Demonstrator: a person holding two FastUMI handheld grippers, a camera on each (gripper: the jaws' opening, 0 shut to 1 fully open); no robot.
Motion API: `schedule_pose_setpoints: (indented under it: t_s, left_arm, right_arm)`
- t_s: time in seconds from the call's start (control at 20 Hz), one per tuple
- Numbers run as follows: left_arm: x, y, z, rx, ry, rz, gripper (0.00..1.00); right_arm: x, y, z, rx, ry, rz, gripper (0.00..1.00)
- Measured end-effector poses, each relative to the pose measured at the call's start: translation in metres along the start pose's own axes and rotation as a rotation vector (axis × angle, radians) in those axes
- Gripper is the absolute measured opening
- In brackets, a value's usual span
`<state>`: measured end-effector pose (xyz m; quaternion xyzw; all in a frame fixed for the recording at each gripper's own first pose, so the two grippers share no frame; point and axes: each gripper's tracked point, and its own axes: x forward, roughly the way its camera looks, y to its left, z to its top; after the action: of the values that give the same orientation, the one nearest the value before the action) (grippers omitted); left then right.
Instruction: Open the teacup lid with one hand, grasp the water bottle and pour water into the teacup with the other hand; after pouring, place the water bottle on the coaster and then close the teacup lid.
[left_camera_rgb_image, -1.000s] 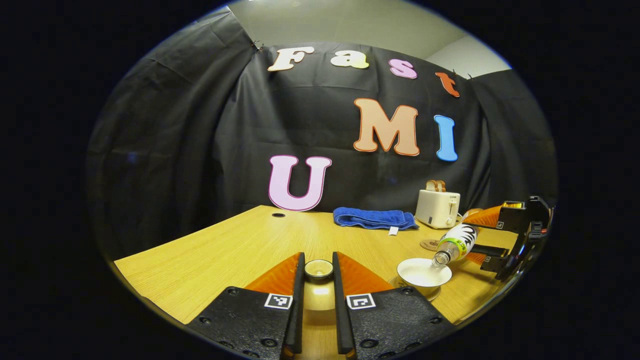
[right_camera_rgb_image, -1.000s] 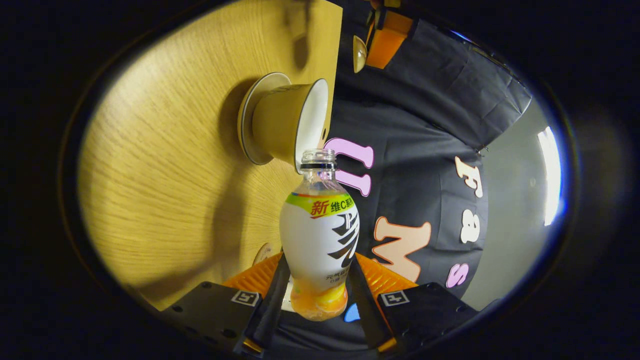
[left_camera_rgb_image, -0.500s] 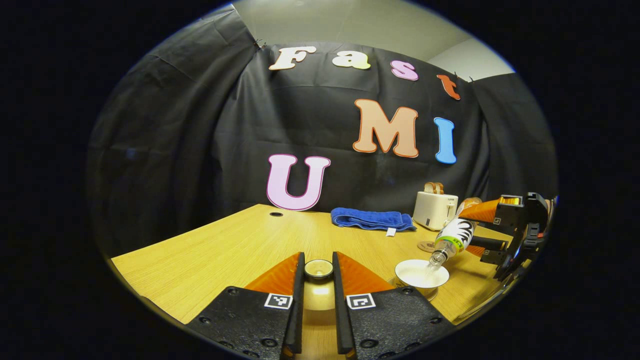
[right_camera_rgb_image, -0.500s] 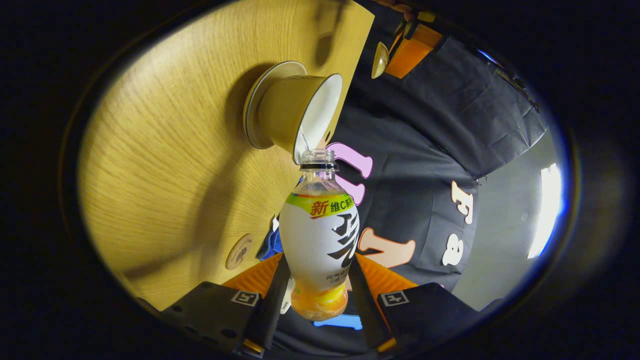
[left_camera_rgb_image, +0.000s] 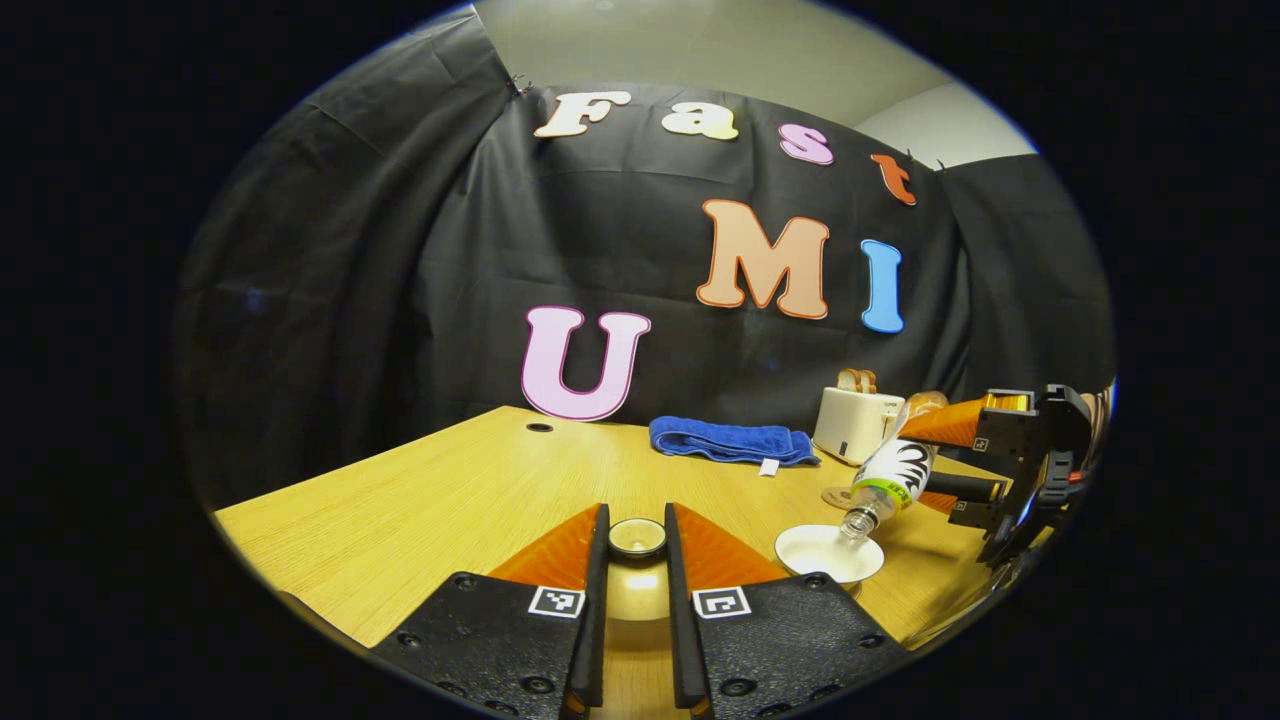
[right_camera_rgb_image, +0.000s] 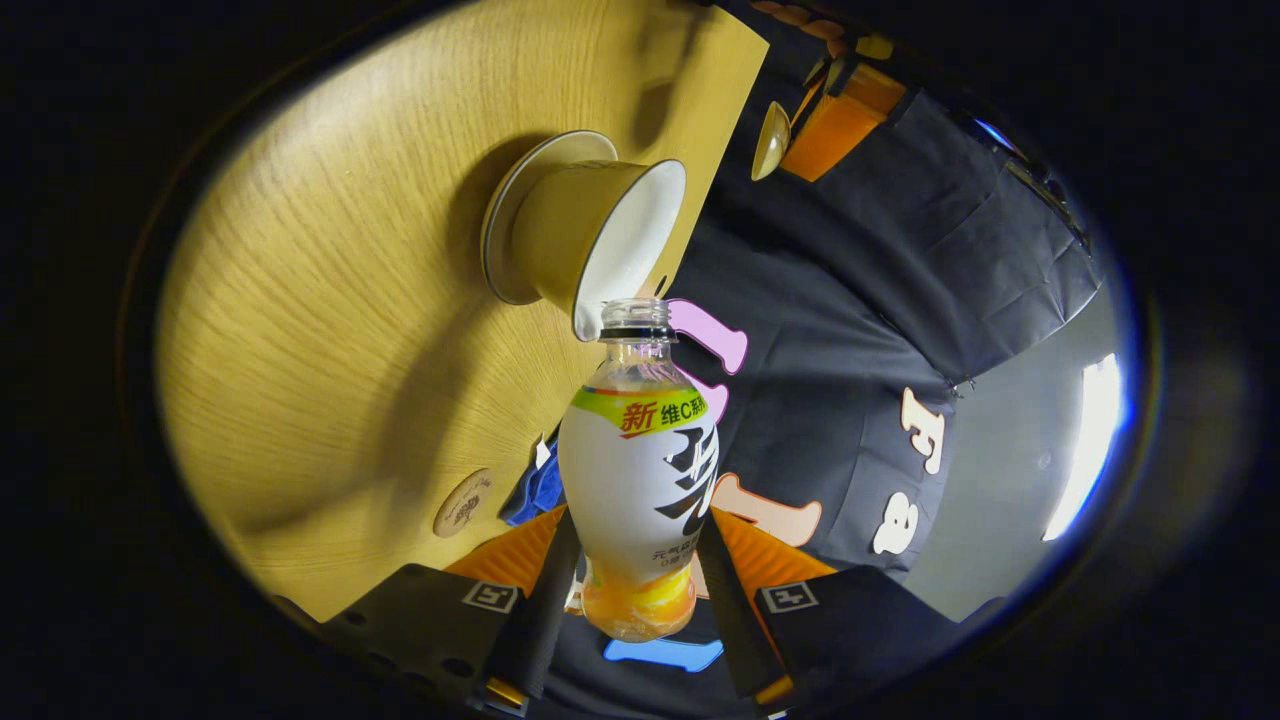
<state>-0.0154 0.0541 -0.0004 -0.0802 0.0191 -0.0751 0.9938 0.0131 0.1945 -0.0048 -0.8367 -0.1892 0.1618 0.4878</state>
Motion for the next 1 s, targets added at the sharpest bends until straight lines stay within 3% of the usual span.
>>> schedule_pose_setpoints:
  t_s: [0.35,0.5,1.0]
  left_arm:
    - [0.001,-0.009,0.003,0.000,0.003,-0.014,0.24]
    - [0.000,-0.014,0.006,-0.001,0.002,-0.021,0.25]
    - [0.007,-0.045,0.012,0.001,0.011,-0.065,0.24]
  right_arm:
    - [0.002,0.003,-0.002,0.042,0.005,0.030,0.72]
    - [0.002,0.007,-0.003,0.115,0.014,0.038,0.72]
    - [-0.007,0.036,0.014,0.749,0.059,0.092,0.72]
